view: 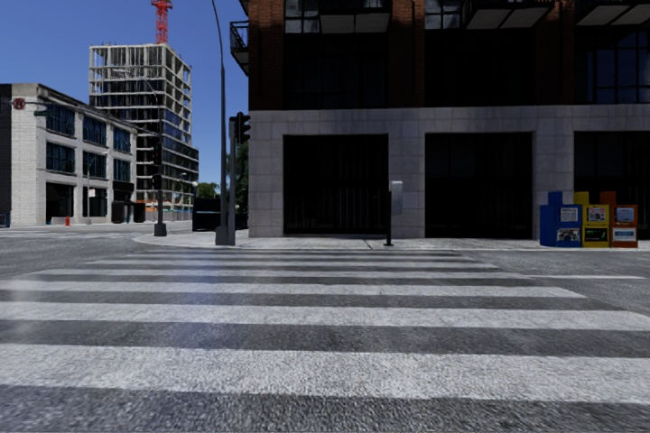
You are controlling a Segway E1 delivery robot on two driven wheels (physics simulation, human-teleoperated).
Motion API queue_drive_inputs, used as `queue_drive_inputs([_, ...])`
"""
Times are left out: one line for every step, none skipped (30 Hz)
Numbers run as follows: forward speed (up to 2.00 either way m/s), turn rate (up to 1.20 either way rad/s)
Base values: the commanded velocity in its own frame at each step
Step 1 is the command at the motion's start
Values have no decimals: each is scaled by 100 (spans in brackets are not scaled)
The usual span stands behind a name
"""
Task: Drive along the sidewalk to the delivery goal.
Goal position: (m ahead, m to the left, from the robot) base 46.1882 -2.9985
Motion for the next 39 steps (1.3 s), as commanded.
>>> queue_drive_inputs([200,0])
queue_drive_inputs([200,0])
queue_drive_inputs([200,0])
queue_drive_inputs([200,0])
queue_drive_inputs([200,0])
queue_drive_inputs([200,0])
queue_drive_inputs([200,0])
queue_drive_inputs([200,0])
queue_drive_inputs([200,0])
queue_drive_inputs([200,0])
queue_drive_inputs([200,0])
queue_drive_inputs([200,0])
queue_drive_inputs([200,0])
queue_drive_inputs([200,0])
queue_drive_inputs([200,0])
queue_drive_inputs([200,0])
queue_drive_inputs([200,0])
queue_drive_inputs([200,0])
queue_drive_inputs([200,0])
queue_drive_inputs([200,0])
queue_drive_inputs([200,0])
queue_drive_inputs([200,0])
queue_drive_inputs([200,0])
queue_drive_inputs([200,0])
queue_drive_inputs([200,0])
queue_drive_inputs([200,0])
queue_drive_inputs([200,0])
queue_drive_inputs([200,0])
queue_drive_inputs([200,0])
queue_drive_inputs([200,0])
queue_drive_inputs([200,8])
queue_drive_inputs([200,8])
queue_drive_inputs([200,15])
queue_drive_inputs([200,23])
queue_drive_inputs([200,26])
queue_drive_inputs([200,27])
queue_drive_inputs([200,27])
queue_drive_inputs([200,24])
queue_drive_inputs([200,6])
